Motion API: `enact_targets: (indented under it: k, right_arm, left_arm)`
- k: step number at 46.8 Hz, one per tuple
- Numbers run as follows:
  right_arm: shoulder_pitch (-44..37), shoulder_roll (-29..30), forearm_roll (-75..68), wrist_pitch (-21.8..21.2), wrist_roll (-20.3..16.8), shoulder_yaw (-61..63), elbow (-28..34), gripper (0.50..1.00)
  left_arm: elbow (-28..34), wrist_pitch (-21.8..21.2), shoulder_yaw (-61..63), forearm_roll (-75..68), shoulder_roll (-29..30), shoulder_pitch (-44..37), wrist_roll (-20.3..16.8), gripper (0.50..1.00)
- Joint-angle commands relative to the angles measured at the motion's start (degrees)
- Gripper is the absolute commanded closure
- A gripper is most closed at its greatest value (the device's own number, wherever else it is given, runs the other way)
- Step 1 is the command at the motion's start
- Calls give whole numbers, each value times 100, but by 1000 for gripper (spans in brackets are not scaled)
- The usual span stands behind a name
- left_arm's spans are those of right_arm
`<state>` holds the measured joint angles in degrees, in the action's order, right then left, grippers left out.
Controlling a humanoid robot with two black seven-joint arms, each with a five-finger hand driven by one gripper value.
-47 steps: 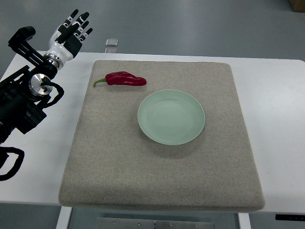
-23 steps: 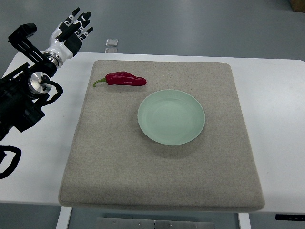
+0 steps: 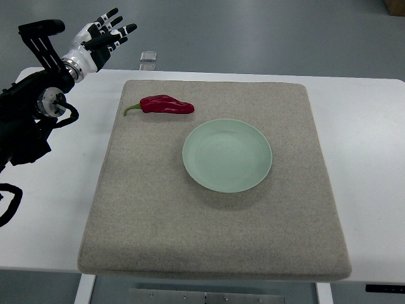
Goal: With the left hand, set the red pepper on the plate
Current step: 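Reach the left hand forward and down over the red pepper, then close the left hand's fingers around the red pepper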
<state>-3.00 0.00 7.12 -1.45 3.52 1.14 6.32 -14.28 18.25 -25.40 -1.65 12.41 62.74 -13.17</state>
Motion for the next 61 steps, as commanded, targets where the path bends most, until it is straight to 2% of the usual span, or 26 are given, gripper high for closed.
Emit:
enact_targets:
  k: [1,21,39,52,61]
  right_arm:
    - [-7,0,0,4,0,0,1,572]
    - [1,0,0,-4,0,0,1,572]
    - [-8,0,0,-4,0,0,1,572]
    - [-7,0,0,-4,0,0,1,572]
    - [-7,0,0,-4,0,0,1,572]
  left_arm:
    - [-13,-32,0,-615,33,80,-1,504]
    - [-637,-32,9,-4272,147,203,-19,504]
    - [-1173,-50,466,-6188,332,256,-124,504]
    - [-1428,-612,474,-8016,402,256,-467,506]
    - [-1498,-656,694,-8308,402,265,-493,512]
